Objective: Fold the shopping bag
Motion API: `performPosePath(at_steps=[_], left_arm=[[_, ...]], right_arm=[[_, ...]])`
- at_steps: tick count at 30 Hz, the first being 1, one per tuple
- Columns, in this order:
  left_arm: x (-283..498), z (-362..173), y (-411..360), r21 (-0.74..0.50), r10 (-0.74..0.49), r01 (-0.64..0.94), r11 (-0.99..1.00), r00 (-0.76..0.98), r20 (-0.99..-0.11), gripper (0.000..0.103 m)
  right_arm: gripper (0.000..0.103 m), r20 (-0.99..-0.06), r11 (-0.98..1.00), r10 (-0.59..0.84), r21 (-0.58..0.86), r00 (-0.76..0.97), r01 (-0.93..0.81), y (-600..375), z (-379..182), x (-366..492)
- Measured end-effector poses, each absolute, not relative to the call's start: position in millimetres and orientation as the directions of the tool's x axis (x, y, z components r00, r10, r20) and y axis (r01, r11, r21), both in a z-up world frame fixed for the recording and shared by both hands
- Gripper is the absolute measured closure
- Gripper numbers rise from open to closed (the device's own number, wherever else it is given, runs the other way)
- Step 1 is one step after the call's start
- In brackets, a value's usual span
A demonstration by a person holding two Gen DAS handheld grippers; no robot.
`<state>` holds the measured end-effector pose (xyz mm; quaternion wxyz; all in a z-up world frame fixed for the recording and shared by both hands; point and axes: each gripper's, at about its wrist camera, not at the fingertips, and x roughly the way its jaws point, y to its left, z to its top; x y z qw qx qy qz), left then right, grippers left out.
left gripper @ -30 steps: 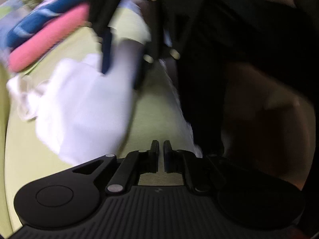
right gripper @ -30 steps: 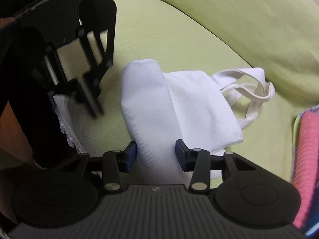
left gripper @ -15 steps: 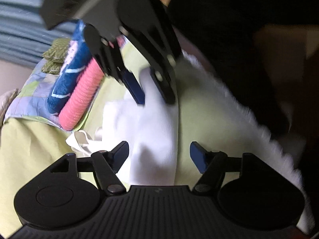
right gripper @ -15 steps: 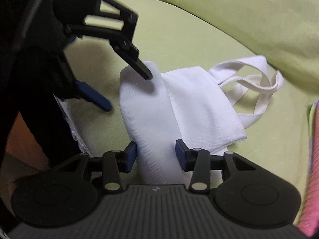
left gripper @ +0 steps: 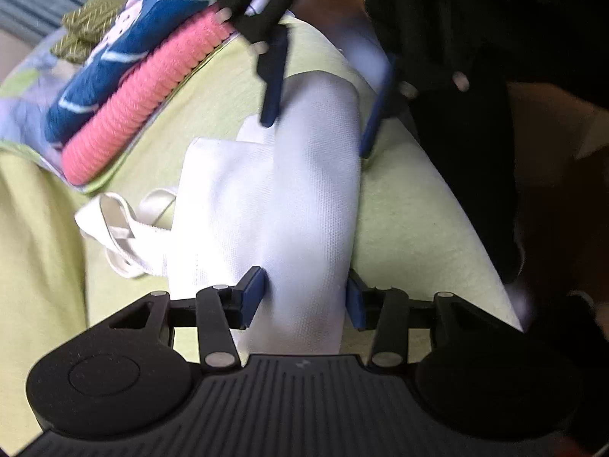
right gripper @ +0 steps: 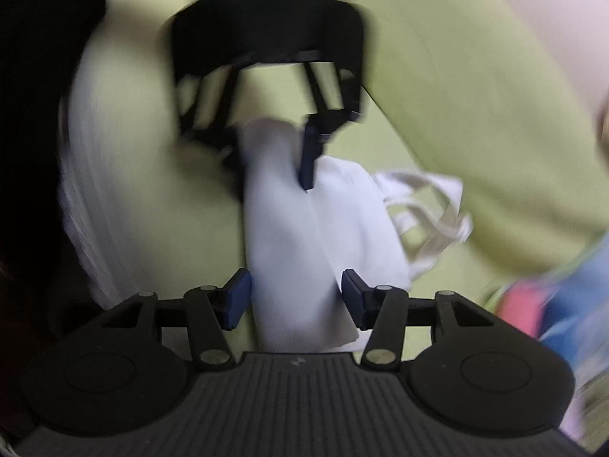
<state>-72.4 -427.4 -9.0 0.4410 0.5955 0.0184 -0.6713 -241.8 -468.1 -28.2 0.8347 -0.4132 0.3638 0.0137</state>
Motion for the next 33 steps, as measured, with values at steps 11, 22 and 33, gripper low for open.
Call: performPosePath(at_steps=[11,22,33], left_arm=[[-73,5,-421,0.319,-0.48,0.746,-0.585,-0.001,-0.877,0.053],[-84,20,-390,0.296,-0.502,0.762,-0.577,-0.045,-0.864,0.05],[-113,29,-357,0.577,-0.713,0.624,-0.527,0.044,-0.7,0.049]], right_arm=[[0.063,-0.771,0.867,-0.14,-0.399,0.621,-0.299,-483,-11,-219],[0.063,-0.879,0.96,0.234,0.141,0.415,-0.242,-548,4,-189],[0.064,-0.798,0.862,0.494,0.501,0.345,-0.078,-621,-11,-158]])
